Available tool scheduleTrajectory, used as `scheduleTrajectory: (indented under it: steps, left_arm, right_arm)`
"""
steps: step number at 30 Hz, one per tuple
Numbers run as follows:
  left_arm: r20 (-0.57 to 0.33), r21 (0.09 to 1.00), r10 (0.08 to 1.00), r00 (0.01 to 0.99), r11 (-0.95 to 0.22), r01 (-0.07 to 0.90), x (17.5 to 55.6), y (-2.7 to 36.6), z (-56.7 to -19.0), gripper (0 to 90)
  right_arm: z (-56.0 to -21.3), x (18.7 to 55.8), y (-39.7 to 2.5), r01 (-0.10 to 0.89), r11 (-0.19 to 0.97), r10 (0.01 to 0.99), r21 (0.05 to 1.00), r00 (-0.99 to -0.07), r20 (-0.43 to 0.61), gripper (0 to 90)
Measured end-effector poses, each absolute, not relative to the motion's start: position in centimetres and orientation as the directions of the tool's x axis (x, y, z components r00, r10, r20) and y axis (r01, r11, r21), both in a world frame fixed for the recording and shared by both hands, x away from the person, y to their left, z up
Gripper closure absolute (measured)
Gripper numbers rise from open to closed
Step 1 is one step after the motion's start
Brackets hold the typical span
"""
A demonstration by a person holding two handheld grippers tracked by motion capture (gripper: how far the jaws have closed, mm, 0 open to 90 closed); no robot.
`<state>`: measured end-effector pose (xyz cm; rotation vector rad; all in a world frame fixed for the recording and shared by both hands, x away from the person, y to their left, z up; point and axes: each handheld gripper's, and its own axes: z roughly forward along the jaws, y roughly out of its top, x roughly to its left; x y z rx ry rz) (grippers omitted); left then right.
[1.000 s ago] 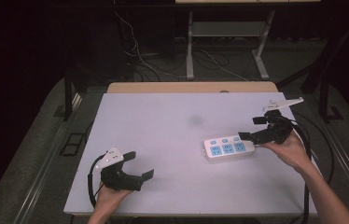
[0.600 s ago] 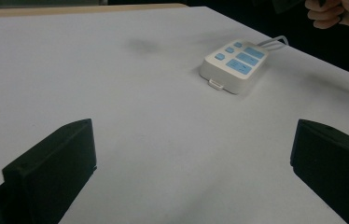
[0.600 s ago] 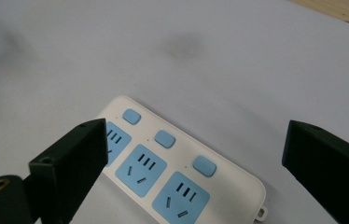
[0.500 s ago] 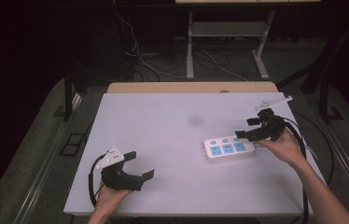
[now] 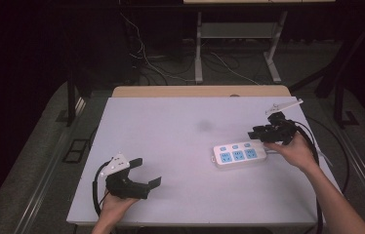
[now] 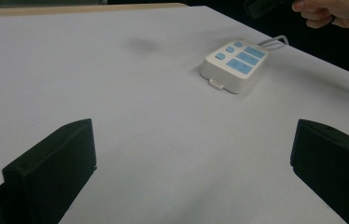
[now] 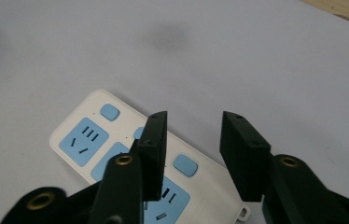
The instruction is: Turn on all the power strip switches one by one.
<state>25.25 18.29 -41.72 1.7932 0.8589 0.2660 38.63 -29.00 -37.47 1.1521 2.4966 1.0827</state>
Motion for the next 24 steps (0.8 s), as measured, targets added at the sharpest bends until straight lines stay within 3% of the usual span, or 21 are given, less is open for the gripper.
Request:
scheduleTrajectory:
  steps: [3, 8, 24]
  left_arm:
    - [-0.221, 0.891, 0.664, 0.714, -0.161, 0.425, 25.3, 18.3, -41.7, 0.0]
    - [-0.221, 0.891, 0.664, 0.714, -0.160, 0.424, 25.3, 18.3, -41.8, 0.0]
    - [-0.219, 0.891, 0.663, 0.716, -0.163, 0.423, 25.3, 18.3, -41.8, 0.0]
  right_arm:
    - [-37.9, 38.8, -28.7, 0.580, 0.478, 0.704, 0.660, -0.702, 0.107, 78.7]
    - [-38.2, 39.0, -28.3, 0.577, 0.509, 0.685, 0.638, -0.721, 0.106, 89.8]
    - [-39.8, 39.7, -27.2, 0.595, 0.558, 0.671, 0.578, -0.734, 0.108, 90.0]
